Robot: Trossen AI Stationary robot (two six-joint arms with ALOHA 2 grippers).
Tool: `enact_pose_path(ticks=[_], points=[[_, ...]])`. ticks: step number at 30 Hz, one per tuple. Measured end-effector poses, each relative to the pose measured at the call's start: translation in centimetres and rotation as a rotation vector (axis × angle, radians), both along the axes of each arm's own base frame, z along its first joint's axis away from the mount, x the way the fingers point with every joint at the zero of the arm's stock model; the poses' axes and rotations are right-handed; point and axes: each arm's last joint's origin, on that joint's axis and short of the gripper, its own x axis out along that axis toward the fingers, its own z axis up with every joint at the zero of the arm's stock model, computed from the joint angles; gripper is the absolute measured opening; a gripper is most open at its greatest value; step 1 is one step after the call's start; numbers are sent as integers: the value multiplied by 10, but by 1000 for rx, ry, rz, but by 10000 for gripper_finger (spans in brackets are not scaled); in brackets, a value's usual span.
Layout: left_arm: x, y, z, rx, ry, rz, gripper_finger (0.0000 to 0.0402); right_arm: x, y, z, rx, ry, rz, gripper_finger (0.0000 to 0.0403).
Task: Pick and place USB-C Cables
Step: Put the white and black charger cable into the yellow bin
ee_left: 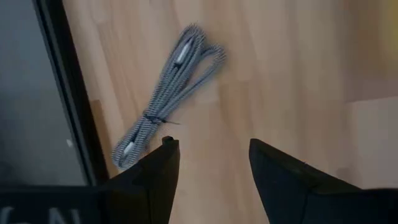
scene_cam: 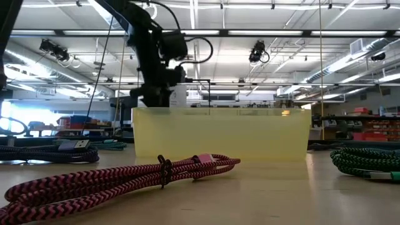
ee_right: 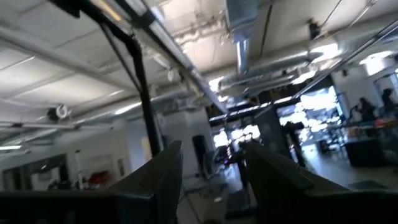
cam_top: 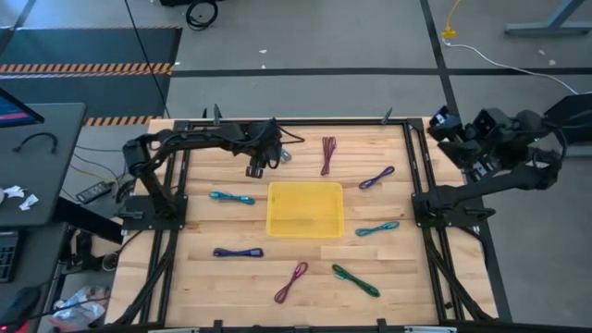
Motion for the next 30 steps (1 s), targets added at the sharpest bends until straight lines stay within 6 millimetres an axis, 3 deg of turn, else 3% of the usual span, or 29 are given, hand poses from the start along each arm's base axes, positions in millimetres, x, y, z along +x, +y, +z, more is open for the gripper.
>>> enact_pose_path(ticks=[9,17,22,30], points=[[1,25,-6,75,-11,-73,201,47,7,34,-46,53,102,180],[-12,40,-8,11,-10,-64,201,80,10,42,-65,36,92,179],[-13,44,-10,-13,-16,-103,201,89,12,48,-89,-1,106,179],[-10,49,-35,-56,39,-128,201,103,13,48,-89,4,107,179]])
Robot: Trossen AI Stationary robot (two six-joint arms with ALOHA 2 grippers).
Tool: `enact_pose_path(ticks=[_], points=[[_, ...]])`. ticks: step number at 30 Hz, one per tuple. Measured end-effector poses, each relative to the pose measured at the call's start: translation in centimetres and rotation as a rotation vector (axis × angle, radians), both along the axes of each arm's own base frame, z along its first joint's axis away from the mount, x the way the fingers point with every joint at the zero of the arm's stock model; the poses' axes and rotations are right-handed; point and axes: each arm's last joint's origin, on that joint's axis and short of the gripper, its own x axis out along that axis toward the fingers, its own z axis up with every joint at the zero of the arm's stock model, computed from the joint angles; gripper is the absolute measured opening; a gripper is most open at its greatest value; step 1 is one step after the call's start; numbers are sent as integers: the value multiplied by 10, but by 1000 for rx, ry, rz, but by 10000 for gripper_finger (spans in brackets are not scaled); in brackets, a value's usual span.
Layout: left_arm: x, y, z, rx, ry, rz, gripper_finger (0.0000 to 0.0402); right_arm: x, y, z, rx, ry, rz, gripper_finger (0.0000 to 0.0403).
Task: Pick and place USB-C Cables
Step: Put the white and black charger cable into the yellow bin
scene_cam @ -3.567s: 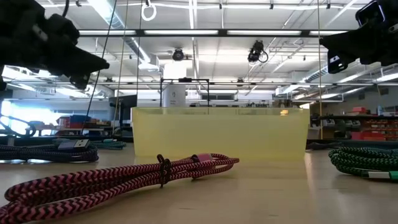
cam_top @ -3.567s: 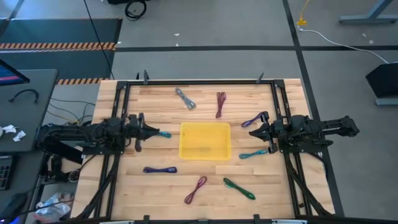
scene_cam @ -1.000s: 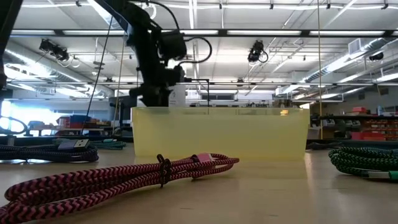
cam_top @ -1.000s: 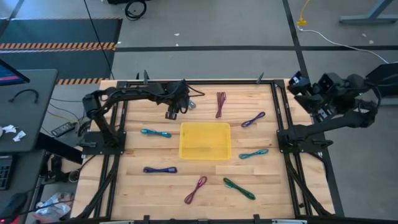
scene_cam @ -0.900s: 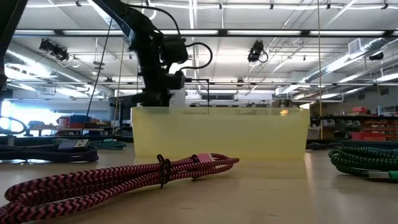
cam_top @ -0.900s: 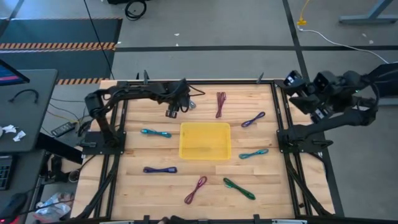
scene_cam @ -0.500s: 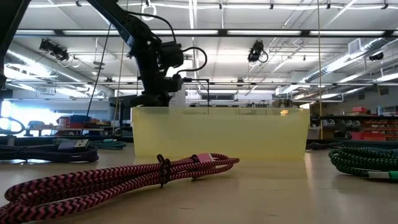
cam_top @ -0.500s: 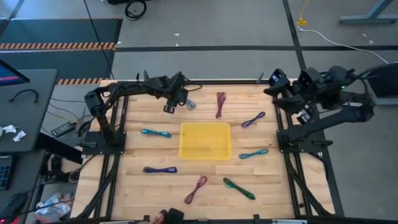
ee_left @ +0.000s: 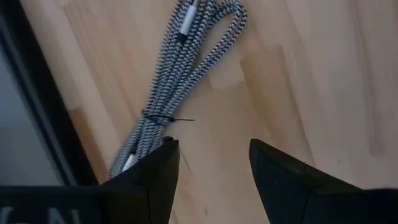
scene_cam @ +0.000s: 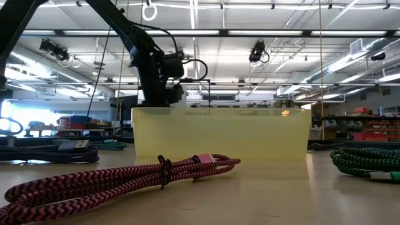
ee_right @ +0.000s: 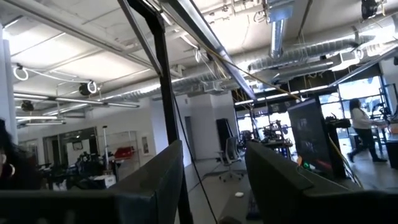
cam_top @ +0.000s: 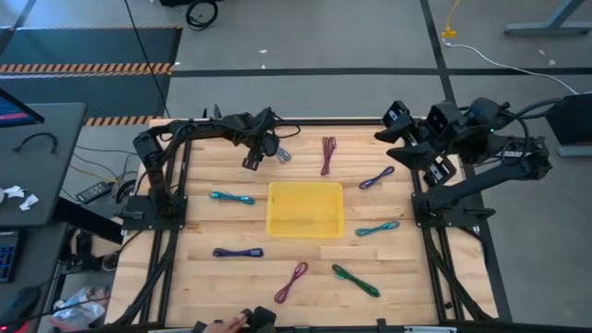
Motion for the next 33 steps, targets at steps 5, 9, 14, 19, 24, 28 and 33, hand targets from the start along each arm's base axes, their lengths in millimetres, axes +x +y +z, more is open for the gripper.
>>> enact_pose_path(ticks=[5,9,14,19,24,28,33], points=[[7,4,-3,39,-48,-22,201,7,1,-3,1,17,0,179],[10,7,0,67,-85,-35,202,11,1,-2,2,1,-2,179],[6,9,-12,22,-38,-56,202,11,1,-2,2,-1,-4,179],[9,11,-19,24,-41,-54,202,11,1,-2,1,-3,-5,174],[14,14,-15,60,-95,-55,202,11,1,-3,0,0,-4,169],[18,17,-9,71,-116,-62,202,11,1,-2,1,-1,-5,169],[16,22,-9,29,-139,-38,202,11,1,-2,-2,-7,-7,169]])
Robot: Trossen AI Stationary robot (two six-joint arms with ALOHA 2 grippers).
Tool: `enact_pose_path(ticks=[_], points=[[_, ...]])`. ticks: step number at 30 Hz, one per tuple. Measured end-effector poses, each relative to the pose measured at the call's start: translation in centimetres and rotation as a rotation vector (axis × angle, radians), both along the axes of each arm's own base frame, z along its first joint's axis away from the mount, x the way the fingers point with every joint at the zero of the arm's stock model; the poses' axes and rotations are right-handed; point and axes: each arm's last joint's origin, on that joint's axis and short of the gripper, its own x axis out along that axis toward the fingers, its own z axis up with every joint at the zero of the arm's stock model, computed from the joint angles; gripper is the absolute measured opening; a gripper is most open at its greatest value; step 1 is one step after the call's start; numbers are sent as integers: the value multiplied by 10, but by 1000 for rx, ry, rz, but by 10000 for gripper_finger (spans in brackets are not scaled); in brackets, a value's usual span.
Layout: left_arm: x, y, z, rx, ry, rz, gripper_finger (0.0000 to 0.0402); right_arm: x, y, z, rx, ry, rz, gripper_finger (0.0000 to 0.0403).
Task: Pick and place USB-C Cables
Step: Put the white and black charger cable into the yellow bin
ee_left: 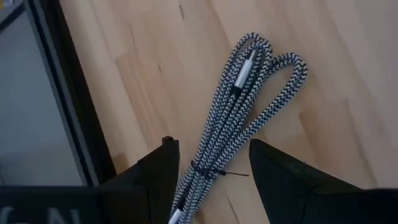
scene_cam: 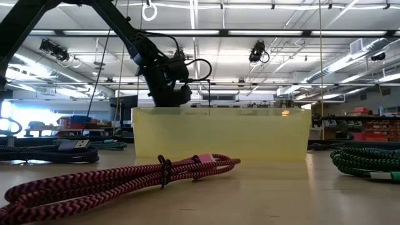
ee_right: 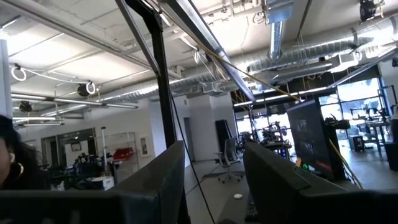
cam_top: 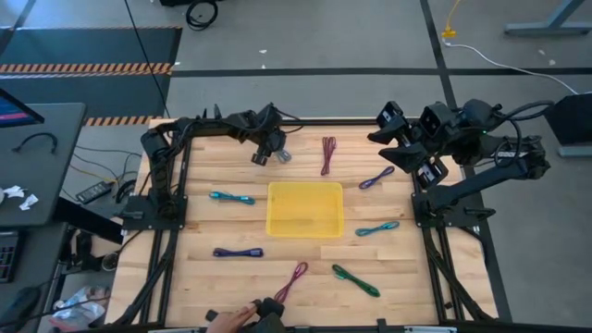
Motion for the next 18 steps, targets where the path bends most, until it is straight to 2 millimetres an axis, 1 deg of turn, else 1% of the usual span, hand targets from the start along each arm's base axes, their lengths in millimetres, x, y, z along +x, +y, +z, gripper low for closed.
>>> enact_pose_path(ticks=[3,7,13,18], points=[[-3,3,-4,-35,19,37,202,0,0,0,-1,-1,-1,169],[-1,8,-6,-65,52,51,202,0,0,0,-3,-2,-1,169],[14,17,-7,-75,57,46,202,0,0,0,-3,-1,-1,169],[23,24,-14,-115,122,35,202,0,0,0,5,-1,4,168]])
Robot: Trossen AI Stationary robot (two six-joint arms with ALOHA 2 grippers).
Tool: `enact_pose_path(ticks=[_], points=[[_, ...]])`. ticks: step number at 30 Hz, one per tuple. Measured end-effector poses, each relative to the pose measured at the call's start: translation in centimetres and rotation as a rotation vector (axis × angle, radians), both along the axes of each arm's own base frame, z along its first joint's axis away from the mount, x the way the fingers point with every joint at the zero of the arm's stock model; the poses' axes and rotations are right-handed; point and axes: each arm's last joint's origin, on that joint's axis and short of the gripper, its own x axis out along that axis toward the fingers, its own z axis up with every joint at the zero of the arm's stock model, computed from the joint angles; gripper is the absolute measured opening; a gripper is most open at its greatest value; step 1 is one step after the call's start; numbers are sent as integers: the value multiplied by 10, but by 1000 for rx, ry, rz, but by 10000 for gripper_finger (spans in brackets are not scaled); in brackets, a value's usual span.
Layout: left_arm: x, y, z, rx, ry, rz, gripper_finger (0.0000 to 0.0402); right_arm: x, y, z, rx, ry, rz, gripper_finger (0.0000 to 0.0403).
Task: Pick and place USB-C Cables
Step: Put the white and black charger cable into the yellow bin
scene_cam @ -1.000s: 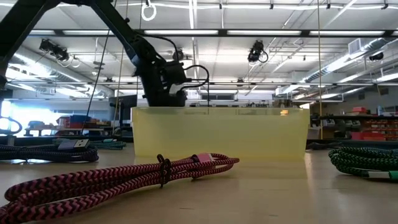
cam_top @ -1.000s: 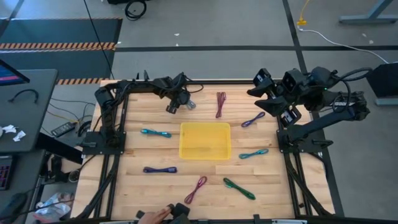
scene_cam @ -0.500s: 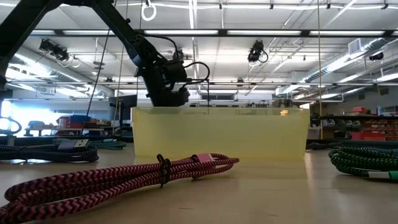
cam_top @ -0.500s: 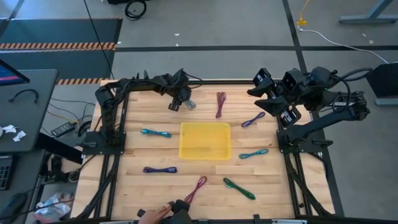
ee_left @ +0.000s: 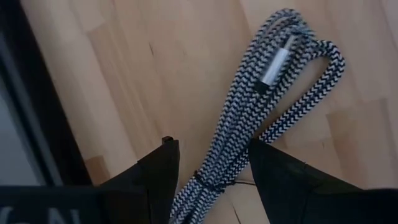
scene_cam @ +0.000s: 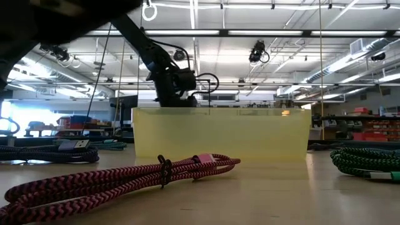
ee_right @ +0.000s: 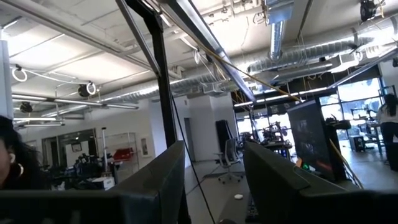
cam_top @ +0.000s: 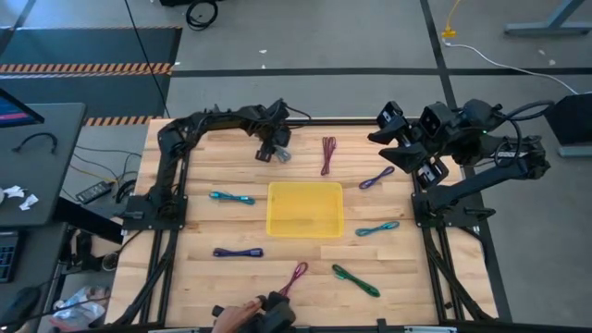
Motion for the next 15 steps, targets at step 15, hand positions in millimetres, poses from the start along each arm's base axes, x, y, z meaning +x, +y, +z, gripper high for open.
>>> enact_pose_path(ticks=[15], points=[[0,-3,-4,-60,60,30,167,-1,0,1,14,-11,10,168]])
